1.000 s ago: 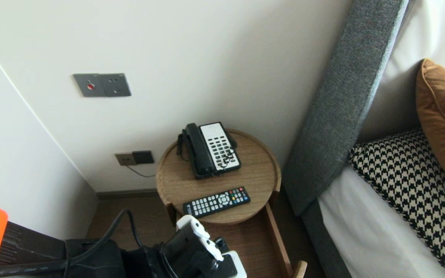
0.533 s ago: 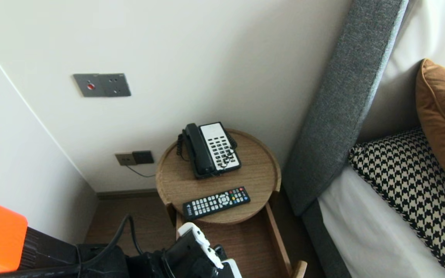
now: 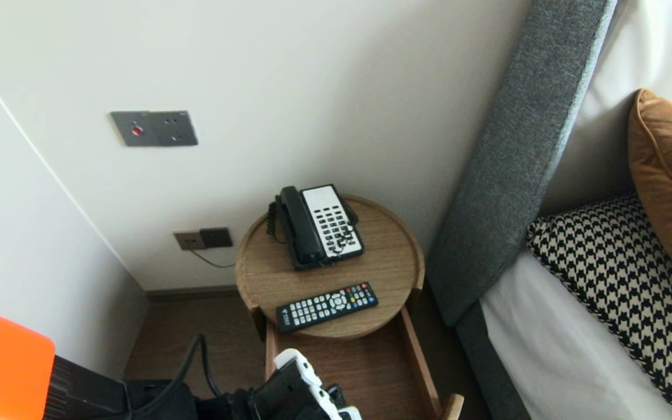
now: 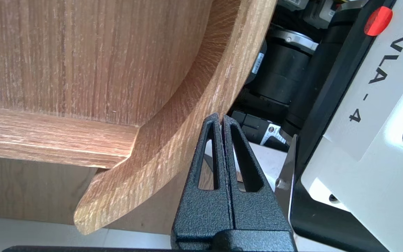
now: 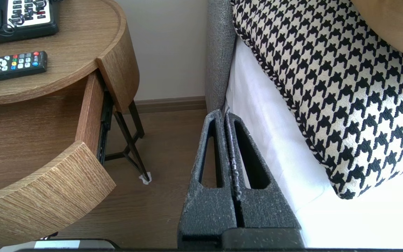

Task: Close the nightstand drawer

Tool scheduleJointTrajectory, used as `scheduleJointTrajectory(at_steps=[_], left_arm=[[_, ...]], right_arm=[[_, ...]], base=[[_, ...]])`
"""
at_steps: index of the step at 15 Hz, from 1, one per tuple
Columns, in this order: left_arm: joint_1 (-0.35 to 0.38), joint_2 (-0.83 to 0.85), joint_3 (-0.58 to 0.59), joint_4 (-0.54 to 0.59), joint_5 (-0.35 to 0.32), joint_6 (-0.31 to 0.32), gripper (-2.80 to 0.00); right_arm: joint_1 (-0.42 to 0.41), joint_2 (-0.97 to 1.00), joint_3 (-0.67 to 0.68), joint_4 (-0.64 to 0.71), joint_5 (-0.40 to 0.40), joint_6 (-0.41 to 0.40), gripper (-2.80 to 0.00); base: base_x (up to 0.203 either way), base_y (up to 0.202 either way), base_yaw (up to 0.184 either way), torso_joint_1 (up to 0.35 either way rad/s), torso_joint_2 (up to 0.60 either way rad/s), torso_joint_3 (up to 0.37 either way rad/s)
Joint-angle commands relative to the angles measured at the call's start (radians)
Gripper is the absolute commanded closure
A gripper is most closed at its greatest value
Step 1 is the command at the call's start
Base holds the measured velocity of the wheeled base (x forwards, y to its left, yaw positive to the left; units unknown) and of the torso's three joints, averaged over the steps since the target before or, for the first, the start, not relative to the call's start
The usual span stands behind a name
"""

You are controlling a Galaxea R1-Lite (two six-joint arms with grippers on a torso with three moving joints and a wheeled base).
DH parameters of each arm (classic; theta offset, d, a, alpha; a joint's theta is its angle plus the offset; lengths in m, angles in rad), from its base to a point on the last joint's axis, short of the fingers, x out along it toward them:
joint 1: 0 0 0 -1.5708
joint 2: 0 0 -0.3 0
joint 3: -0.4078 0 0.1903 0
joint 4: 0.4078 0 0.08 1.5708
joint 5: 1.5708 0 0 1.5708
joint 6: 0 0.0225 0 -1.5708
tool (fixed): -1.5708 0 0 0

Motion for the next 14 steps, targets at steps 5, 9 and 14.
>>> scheduleJointTrajectory(at_steps=[5,9,14], left_arm=[[-0.003,0.020,-0.006,-0.001,-0.002,0.001,0.00],[-0.001,0.025,-0.009,-0.003,-0.004,-0.001,0.00],[0.030,0.027,-0.012,-0.043,-0.001,0.000,0.00]], right_arm=[[0.000,0.000,0.000,0.000,0.000,0.000,0.00],[0.000,0.000,0.000,0.000,0.000,0.000,0.00],[0.000,0.000,0.000,0.000,0.000,0.000,0.00]], base=[[0.000,0.000,0.000,0.000,0.00,0.000],[0.000,0.000,0.000,0.000,0.00,0.000],[0.000,0.000,0.000,0.000,0.00,0.000]])
